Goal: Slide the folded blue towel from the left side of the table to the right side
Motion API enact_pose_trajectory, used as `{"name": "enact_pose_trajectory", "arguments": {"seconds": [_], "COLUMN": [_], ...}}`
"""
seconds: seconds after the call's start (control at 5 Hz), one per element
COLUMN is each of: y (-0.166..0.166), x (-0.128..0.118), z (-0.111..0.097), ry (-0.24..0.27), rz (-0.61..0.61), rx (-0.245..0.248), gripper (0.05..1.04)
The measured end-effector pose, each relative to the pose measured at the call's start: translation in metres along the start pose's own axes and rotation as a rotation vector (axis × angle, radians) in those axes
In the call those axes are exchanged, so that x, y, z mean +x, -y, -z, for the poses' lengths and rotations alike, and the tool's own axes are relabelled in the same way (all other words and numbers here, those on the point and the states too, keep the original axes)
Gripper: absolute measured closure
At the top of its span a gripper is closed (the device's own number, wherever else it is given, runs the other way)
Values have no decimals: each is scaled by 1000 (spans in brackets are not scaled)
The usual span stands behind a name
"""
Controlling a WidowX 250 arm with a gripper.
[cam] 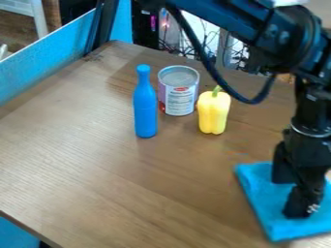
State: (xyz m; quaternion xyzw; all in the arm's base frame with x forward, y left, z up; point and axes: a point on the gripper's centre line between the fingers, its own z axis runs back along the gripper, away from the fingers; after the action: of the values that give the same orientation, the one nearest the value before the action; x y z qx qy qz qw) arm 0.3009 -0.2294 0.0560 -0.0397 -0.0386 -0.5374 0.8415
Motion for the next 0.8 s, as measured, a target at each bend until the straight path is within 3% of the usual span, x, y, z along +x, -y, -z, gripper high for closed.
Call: {"name": "enact_pose_trajectory", "arguments": {"seconds": [0.2, 0.4, 0.6, 0.8], "y": [10, 15, 19, 13], "x": [5, -10, -49, -104], "z": [-1, -26, -74, -113], "ry": [-23, -7, 61, 113], "rz": [29, -4, -128, -359], "rx": [19, 70, 109, 111], "gripper": [80, 80, 82, 82]}}
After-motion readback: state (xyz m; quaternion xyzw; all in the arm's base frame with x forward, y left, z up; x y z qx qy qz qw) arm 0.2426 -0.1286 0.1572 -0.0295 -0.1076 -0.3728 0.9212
